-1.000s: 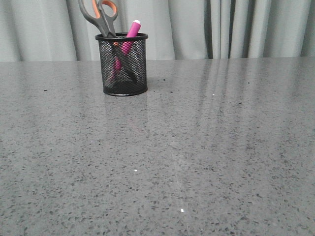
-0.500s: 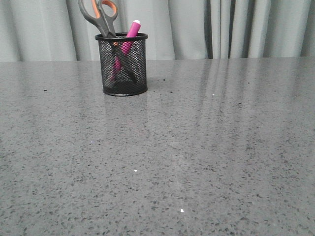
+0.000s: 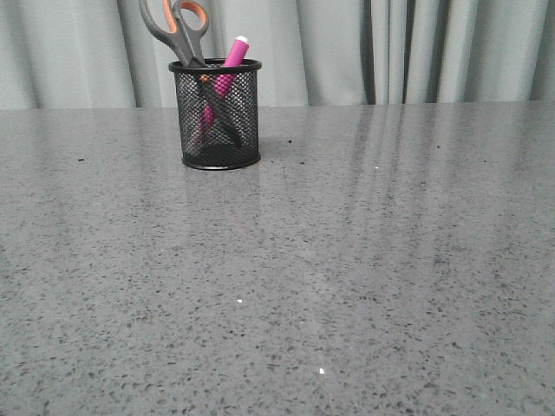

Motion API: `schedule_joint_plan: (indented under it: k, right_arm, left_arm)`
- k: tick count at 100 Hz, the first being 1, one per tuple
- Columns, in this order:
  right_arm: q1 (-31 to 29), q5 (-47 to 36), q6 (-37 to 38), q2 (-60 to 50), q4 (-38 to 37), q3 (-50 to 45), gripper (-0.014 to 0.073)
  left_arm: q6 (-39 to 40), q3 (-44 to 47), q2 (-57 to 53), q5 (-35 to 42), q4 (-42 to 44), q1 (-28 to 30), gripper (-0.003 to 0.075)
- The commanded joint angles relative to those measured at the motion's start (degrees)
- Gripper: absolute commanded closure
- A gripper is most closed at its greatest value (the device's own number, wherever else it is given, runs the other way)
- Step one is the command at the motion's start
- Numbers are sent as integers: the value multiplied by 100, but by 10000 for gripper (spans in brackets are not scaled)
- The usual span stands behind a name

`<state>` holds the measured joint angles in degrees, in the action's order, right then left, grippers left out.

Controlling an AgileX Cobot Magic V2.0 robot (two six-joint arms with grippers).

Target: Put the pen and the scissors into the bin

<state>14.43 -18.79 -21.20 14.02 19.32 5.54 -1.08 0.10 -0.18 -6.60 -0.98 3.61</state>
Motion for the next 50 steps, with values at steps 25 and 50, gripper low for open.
schedule_joint_plan:
  k: [25,50]
  right_arm:
    - [-27,-373,-29,32,-55,137,664]
    - [-27,-373,-29,32,-55,137,664]
  left_arm:
    - [108,250,-196,179,8,-82,739]
    - [108,250,-196,179,8,-82,739]
